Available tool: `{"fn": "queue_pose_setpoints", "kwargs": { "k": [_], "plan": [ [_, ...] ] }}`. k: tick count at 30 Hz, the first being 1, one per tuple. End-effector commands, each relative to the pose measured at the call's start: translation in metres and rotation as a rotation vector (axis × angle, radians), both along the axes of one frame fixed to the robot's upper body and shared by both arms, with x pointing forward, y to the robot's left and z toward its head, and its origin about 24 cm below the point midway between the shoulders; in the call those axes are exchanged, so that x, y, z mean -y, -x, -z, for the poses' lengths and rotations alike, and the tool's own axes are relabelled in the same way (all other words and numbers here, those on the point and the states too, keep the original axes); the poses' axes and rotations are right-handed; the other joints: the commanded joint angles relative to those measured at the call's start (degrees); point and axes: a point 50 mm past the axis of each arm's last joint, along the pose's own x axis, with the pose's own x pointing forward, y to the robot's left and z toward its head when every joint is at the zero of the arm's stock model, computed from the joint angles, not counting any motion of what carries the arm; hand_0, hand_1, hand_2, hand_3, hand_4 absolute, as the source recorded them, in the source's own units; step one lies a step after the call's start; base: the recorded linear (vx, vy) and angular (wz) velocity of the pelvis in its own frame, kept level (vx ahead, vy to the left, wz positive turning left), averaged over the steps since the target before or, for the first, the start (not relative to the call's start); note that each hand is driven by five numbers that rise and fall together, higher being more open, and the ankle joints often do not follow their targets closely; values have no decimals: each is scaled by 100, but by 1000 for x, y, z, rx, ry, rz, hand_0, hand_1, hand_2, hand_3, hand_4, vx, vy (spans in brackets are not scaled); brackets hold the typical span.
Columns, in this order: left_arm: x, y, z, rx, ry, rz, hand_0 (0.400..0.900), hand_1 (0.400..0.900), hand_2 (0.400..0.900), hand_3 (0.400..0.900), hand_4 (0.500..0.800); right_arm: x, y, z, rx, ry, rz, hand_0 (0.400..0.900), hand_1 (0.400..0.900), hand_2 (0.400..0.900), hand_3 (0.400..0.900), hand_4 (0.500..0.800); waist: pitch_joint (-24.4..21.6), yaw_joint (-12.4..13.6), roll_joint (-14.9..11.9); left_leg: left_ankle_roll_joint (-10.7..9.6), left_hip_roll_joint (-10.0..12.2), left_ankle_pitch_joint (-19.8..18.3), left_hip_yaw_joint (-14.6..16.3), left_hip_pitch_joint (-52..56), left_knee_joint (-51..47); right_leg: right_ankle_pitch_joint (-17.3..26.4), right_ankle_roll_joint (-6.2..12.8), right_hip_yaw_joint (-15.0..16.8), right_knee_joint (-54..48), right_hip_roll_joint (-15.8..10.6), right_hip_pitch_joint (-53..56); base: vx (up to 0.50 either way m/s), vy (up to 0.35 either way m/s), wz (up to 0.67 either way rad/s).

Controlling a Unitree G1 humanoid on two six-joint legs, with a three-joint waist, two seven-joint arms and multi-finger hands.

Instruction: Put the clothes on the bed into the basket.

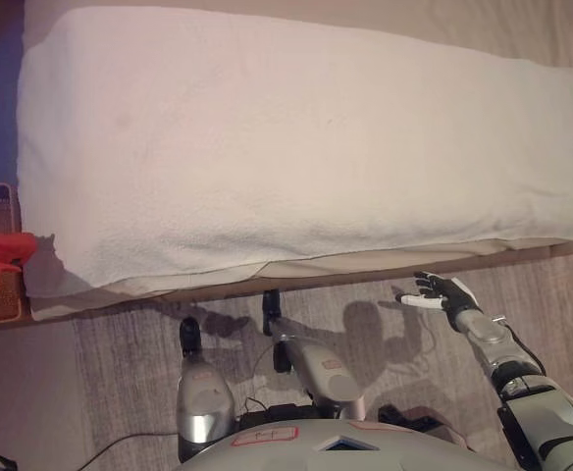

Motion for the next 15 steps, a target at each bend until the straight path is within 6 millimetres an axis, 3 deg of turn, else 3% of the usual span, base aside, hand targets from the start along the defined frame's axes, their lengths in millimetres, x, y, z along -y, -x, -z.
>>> {"fn": "queue_pose_setpoints", "kwargs": {
  "k": [1, 14, 15],
  "plan": [
    [-16, 41, -51, 13, -177, -126, 400, 400, 400, 400, 500, 36, 22, -6, -63, 101, 36, 900, 900, 900, 900, 800, -266, 136, 135, 214, -91, -349, 125, 318, -37, 805, 850, -182, -114, -589, -400, 29, 61, 2],
    [-17, 43, -40, -11, -124, -161, 400, 400, 400, 400, 500, 37, 30, -3, -97, 82, 31, 900, 900, 900, 900, 800, -227, 28, 247, 354, -374, -409, 134, 277, -37, 907, 907, -217, -122, -804, -406, -1, 59, 2],
    [-17, 43, -40, 7, -112, -163, 737, 737, 737, 737, 702, 38, 31, -2, -104, 81, 38, 900, 900, 900, 900, 800, -231, 27, 253, 359, -383, -418, 130, 278, -37, 903, 906, -224, -125, -810, -415, 0, 0, 0]
  ]
}}
